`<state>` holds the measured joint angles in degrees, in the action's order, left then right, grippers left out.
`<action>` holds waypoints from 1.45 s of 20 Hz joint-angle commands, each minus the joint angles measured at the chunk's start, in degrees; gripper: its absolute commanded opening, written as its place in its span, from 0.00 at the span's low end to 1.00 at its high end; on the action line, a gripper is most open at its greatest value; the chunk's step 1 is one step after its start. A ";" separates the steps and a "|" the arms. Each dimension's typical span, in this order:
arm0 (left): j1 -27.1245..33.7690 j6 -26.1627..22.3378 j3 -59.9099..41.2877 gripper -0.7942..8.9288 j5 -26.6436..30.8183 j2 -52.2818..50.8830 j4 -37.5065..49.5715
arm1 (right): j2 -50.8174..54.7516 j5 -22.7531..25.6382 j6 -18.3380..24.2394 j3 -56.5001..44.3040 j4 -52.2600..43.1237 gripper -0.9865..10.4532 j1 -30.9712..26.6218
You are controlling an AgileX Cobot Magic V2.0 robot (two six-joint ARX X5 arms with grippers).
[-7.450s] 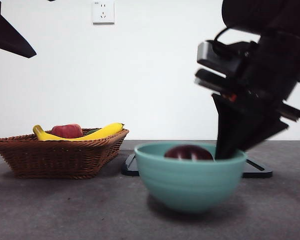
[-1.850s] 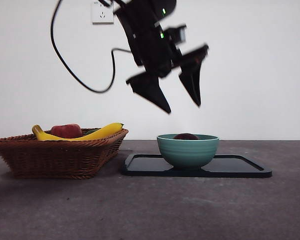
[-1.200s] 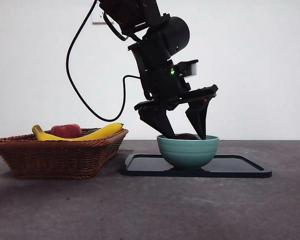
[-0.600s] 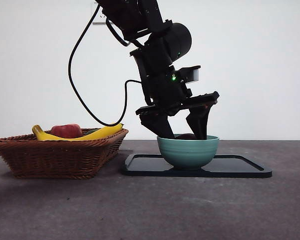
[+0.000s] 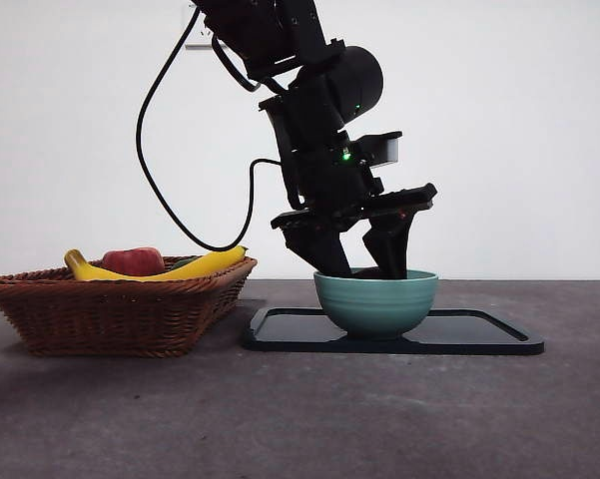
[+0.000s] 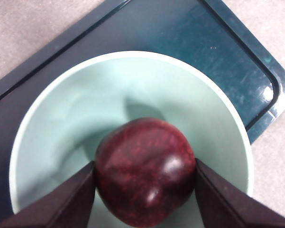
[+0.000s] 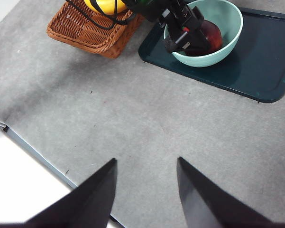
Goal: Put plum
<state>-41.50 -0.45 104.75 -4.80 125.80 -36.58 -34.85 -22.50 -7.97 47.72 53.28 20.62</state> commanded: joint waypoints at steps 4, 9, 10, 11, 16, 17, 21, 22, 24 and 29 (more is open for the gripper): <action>0.52 -0.39 1.70 0.30 -0.02 -2.97 0.50 | -0.22 0.02 -0.57 0.39 -0.59 0.26 0.31; 1.16 -0.39 1.70 0.30 -0.02 -11.63 0.11 | -0.22 0.00 -0.59 0.39 -0.57 0.26 0.31; 1.29 -0.39 1.70 0.30 -0.02 -13.88 -0.24 | -0.22 0.00 -0.59 0.39 -0.57 0.26 0.31; 1.36 -0.39 1.70 0.30 -0.02 -16.35 -1.11 | -0.22 0.00 -0.59 0.39 -0.55 0.26 0.31; 2.64 0.74 1.70 0.30 1.42 -29.46 -9.42 | -0.20 0.00 -0.52 0.39 -0.55 0.26 0.31; 3.32 0.98 1.70 0.30 1.88 -32.37 -11.34 | -0.20 0.00 -0.52 0.39 -0.55 0.26 0.31; 6.67 1.33 1.64 0.30 4.63 -40.46 -17.68 | -0.17 0.00 -0.52 0.39 -0.55 0.26 0.31; 7.80 1.31 1.51 0.30 6.08 -41.88 -19.04 | -0.17 0.00 -0.52 0.39 -0.55 0.26 0.31; 10.43 1.16 0.57 0.30 6.60 -43.56 -20.92 | -0.17 0.00 -0.52 0.39 -0.55 0.26 0.31; 16.31 1.33 -13.25 0.30 6.54 -46.97 -15.80 | -0.17 0.02 -0.52 0.39 -0.59 0.26 0.31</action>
<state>-24.86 0.64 91.31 1.61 78.54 -53.17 -34.85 -22.50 -7.97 47.72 53.28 20.62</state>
